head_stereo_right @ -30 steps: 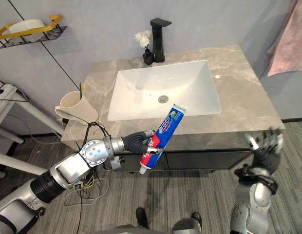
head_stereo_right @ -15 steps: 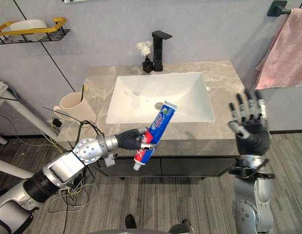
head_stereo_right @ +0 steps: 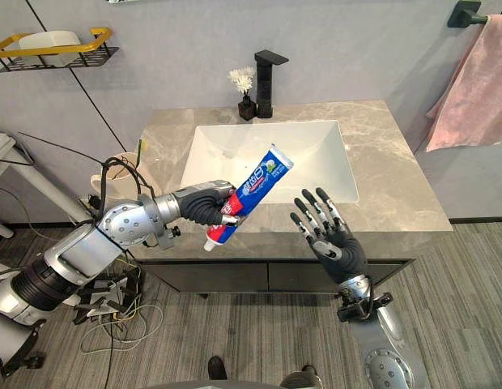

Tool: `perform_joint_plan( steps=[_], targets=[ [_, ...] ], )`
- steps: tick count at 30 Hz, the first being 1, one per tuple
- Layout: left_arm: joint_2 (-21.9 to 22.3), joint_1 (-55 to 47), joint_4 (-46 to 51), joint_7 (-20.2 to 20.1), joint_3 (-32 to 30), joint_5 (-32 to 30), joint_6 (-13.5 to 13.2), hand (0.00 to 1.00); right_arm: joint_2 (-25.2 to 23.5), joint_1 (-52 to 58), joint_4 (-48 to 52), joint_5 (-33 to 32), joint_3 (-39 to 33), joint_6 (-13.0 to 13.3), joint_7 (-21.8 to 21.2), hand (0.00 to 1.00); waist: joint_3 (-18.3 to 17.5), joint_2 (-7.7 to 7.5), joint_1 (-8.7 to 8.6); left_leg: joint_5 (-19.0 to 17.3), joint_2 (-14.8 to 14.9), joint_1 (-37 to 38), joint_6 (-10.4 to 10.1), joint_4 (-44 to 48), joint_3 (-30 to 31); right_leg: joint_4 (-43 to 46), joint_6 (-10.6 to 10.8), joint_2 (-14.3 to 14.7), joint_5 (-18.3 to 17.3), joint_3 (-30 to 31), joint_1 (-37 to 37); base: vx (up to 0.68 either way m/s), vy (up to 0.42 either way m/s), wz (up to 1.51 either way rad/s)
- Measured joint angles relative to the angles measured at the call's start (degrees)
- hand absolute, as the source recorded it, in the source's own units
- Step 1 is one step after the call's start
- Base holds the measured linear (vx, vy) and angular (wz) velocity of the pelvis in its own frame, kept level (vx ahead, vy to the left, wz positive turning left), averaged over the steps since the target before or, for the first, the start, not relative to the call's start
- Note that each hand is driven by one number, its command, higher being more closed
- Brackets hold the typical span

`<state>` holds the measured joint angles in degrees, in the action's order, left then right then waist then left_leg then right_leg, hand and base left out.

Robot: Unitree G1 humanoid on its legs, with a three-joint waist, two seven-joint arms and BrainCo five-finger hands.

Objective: Organize washtable

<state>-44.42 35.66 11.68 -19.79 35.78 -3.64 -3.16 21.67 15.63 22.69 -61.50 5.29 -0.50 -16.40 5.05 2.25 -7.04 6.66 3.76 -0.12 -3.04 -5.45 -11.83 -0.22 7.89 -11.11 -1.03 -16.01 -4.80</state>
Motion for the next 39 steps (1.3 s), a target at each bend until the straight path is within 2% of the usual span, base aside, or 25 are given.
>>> perform_joint_plan(
  steps=[9, 19, 30, 31, 39],
  targets=[
    [6.6, 0.0, -2.0, -0.9, 5.2, -2.0, 0.0, 1.00, -2.5, -2.6, -1.5, -1.0, 0.3, 0.1, 1.7, 0.00, -0.8, -0.97, -0.05, 0.4, 0.0, 0.0, 0.1, 0.0, 0.1, 0.1, -0.1, 0.0, 0.1, -0.1, 0.0, 0.00, 0.000, 0.00],
    [11.9, -2.1, -4.5, -2.8, 9.0, -2.7, 0.1, 1.00, -3.3, -4.0, -1.6, -0.9, 0.6, 0.2, 2.8, 0.00, -0.8, -1.05, -0.19, 0.5, 0.1, 0.0, 0.2, 0.0, -0.6, -0.6, -0.1, 0.1, 1.0, 0.6, 0.2, 0.00, 0.000, -0.04],
    [21.6, -3.8, -10.8, -2.6, 11.5, -5.2, 0.3, 1.00, -3.3, -5.2, -3.7, -1.0, 2.6, 0.3, 4.2, 0.00, -1.0, -1.23, -0.08, 0.7, 0.2, -0.5, 0.2, 0.0, -1.3, -1.0, -0.1, 0.2, 1.6, 1.6, 1.0, -0.01, 0.002, -0.03],
    [22.6, -3.8, -11.7, -2.4, 11.5, -6.1, 0.3, 1.00, -3.3, -5.2, -3.8, -1.1, 2.5, 0.5, 4.6, 1.00, -1.0, -1.33, -0.10, 0.7, 0.2, -0.5, 0.2, 0.0, -1.4, -1.1, -0.1, 0.2, 1.6, 1.8, 1.1, -0.01, 0.007, -0.05],
    [26.3, -3.8, -16.1, -0.6, 13.1, -8.5, 0.3, 1.00, -3.2, -5.2, -4.5, -1.4, 2.5, 1.3, 6.3, 1.00, -1.5, -2.07, -0.16, 0.8, 0.2, -0.5, 0.2, 0.0, -1.7, -1.0, -0.1, 0.2, 1.8, 2.0, 1.4, 0.00, 0.001, -0.01]
  ],
)
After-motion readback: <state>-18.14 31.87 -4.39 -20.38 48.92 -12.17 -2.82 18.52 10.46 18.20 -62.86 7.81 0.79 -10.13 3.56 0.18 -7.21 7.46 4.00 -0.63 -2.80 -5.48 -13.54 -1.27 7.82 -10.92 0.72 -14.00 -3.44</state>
